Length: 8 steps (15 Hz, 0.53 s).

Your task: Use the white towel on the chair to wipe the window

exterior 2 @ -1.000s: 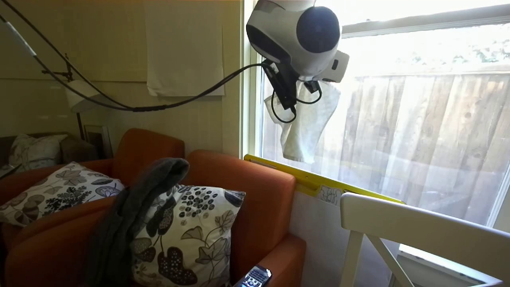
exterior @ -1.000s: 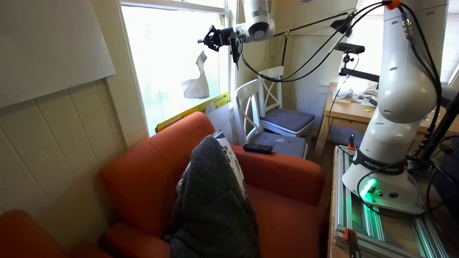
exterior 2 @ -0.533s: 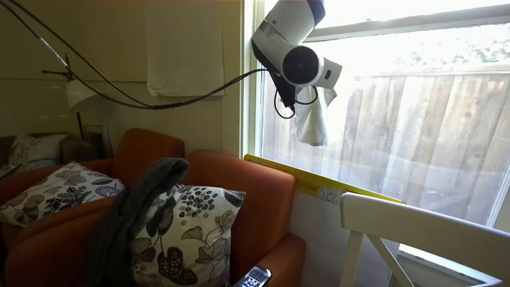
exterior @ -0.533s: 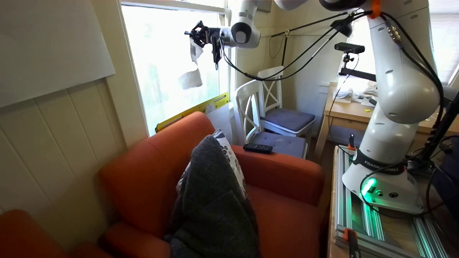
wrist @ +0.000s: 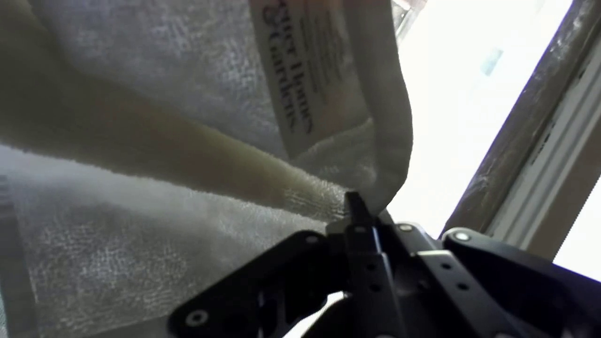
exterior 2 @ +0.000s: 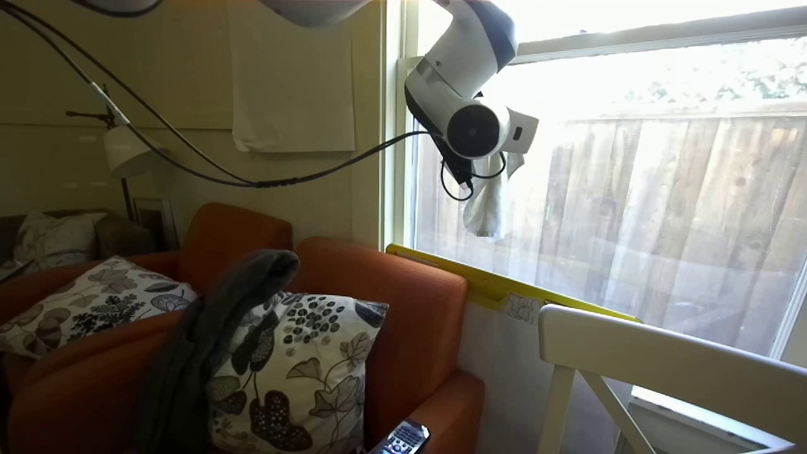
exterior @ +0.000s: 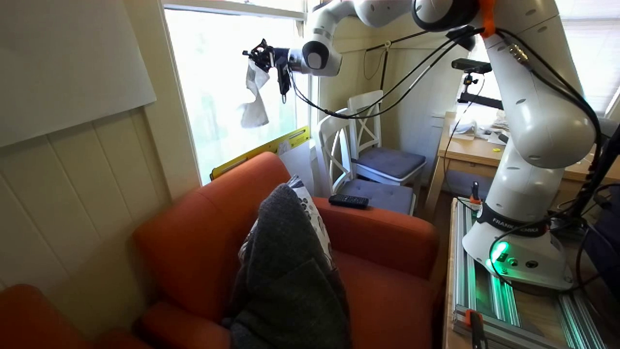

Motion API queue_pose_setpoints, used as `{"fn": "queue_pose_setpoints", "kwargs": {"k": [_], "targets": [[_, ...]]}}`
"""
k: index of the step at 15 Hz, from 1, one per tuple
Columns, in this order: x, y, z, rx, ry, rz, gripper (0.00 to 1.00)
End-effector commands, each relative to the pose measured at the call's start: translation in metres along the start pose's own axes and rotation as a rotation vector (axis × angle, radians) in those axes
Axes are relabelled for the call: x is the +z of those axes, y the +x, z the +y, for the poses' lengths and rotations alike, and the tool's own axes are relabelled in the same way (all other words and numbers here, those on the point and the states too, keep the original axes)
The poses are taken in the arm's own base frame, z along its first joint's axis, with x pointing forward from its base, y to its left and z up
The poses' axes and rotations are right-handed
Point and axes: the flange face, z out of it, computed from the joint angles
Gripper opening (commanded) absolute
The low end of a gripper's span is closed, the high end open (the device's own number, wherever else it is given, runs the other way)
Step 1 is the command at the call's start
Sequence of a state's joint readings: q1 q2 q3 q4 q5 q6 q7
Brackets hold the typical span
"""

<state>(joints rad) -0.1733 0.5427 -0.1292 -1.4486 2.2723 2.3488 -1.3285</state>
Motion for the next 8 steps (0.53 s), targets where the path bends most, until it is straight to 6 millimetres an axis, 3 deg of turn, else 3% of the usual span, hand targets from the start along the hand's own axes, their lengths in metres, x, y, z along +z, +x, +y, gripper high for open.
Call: {"fn": "queue_pose_setpoints", "kwargs": {"k": [1, 8], "targets": [[0.0, 0.002, -0.001, -0.001, 0.0, 0.0, 0.04], [0.021, -0.017, -0.009, -0.016, 0.006, 0.054, 0.01]]}}
